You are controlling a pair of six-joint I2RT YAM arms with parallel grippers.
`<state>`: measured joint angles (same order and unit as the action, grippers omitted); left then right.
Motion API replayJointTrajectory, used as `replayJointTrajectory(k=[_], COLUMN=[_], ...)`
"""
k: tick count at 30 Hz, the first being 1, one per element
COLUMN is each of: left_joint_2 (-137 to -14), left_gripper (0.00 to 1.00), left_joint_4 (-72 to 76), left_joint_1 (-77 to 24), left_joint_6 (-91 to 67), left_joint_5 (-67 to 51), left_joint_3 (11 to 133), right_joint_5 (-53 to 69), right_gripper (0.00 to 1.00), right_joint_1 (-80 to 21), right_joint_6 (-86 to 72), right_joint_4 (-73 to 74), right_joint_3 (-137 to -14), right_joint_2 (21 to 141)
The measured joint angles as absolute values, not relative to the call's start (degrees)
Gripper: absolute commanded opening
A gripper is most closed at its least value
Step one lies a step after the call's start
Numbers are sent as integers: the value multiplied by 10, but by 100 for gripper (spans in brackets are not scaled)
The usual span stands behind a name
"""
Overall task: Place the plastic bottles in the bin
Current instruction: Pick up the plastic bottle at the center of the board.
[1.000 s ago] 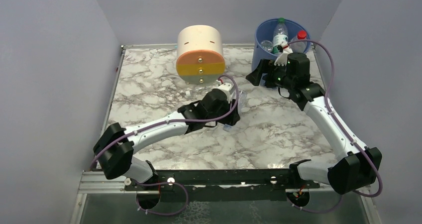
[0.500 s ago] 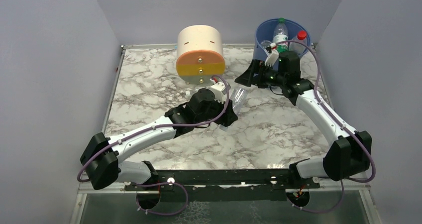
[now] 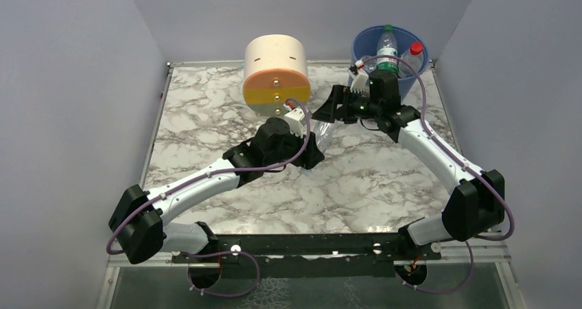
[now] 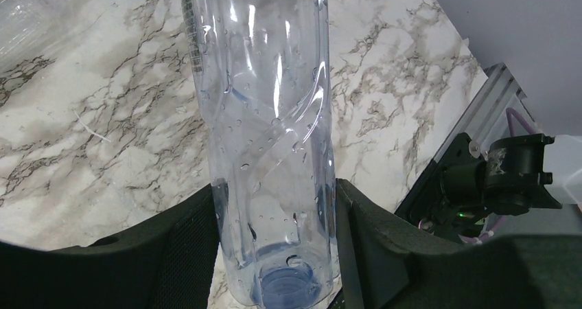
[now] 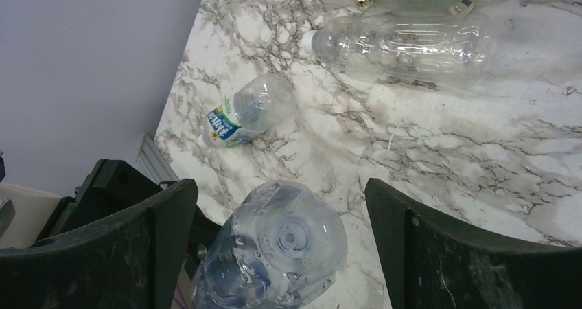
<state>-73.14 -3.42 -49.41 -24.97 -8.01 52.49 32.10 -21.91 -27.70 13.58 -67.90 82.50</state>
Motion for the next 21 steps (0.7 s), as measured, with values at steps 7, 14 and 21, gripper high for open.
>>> replayJointTrajectory(k=[7, 14, 21], left_joint_2=[-731, -732, -737], left_gripper=[59, 58, 60], left_joint_4=[-29, -25, -17], left_joint_1=[-483, -470, -461], left_joint_6=[-250, -250, -250], left_joint_5=[-82, -83, -93], left_joint_3=[525, 525, 525], right_joint_5=[320, 318, 319], right_gripper=[90, 83, 71], right_joint_1=[-229, -236, -240], right_joint_6=[-271, -269, -271], right_joint_4=[145, 149, 147], right_joint_3=[-682, -682, -682], right_joint_2=[826, 834, 836])
